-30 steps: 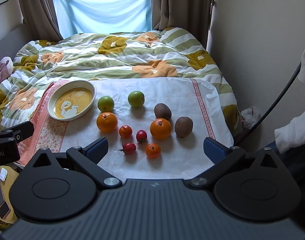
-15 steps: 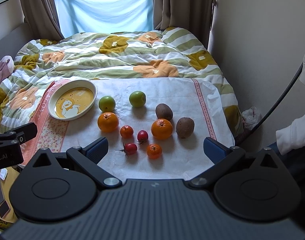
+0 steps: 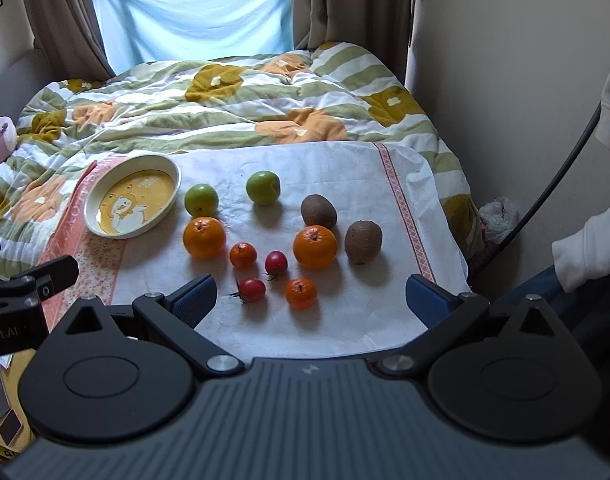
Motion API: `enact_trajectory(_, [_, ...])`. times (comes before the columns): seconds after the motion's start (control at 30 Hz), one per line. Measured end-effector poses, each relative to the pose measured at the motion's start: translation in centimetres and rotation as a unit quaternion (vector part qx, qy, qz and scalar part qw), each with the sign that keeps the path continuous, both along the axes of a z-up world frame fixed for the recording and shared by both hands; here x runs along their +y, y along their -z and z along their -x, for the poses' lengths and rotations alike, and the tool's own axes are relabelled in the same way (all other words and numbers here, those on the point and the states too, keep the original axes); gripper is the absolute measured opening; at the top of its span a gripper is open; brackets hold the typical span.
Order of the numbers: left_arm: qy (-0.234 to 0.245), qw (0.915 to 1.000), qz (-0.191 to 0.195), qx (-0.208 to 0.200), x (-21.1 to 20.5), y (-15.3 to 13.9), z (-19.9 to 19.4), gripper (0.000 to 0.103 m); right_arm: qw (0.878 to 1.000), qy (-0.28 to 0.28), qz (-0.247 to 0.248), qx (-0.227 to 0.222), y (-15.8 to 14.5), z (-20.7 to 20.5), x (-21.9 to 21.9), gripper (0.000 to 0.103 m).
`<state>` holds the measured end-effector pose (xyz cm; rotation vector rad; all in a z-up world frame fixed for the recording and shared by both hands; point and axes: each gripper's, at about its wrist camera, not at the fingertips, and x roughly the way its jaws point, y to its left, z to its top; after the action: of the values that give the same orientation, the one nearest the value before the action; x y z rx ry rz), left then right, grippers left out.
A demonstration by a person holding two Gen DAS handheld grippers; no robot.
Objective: Organize fruits
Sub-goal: 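Grasp a red tomato with the left tool while the right tool grasps a tangerine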
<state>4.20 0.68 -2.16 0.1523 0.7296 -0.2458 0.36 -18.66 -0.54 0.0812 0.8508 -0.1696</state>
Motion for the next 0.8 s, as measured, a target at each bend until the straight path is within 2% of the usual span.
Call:
enact_trajectory(0.13, [0.045, 0.9989, 0.012, 0.005, -0.7, 2.0, -1.0, 0.101, 1.000, 0.004, -0.007, 0.003, 1.4, -0.6, -0.5, 0.103])
enact_trajectory(0.27, [0.087, 0.9962, 0.006, -0.001, -1.9, 4.9, -2.2, 0.101, 1.000, -0.001, -0.008, 0.009, 4.4, -1.9, -1.4, 0.103])
enact_trajectory(0.53, [0.124, 0.9916, -0.016, 0.032, -4.6, 11.3, -5.4, 0.098, 0.999, -0.031, -0.006, 0.032, 10.2, -5.0, -2.7, 0.103])
enact_trajectory(0.67, [0.154, 0.9869, -0.027, 0.041, -6.4, 14.3, -6.2, 0.098, 0.998, -0.059, 0.009, 0.033, 12.9, -6.4, -2.6, 0.103])
enact_trajectory(0.8, [0.195, 0.9792, -0.043, 0.039, -8.1, 16.6, -6.3, 0.090, 0.996, -0.085, 0.014, 0.038, 14.7, -7.2, -2.6, 0.103])
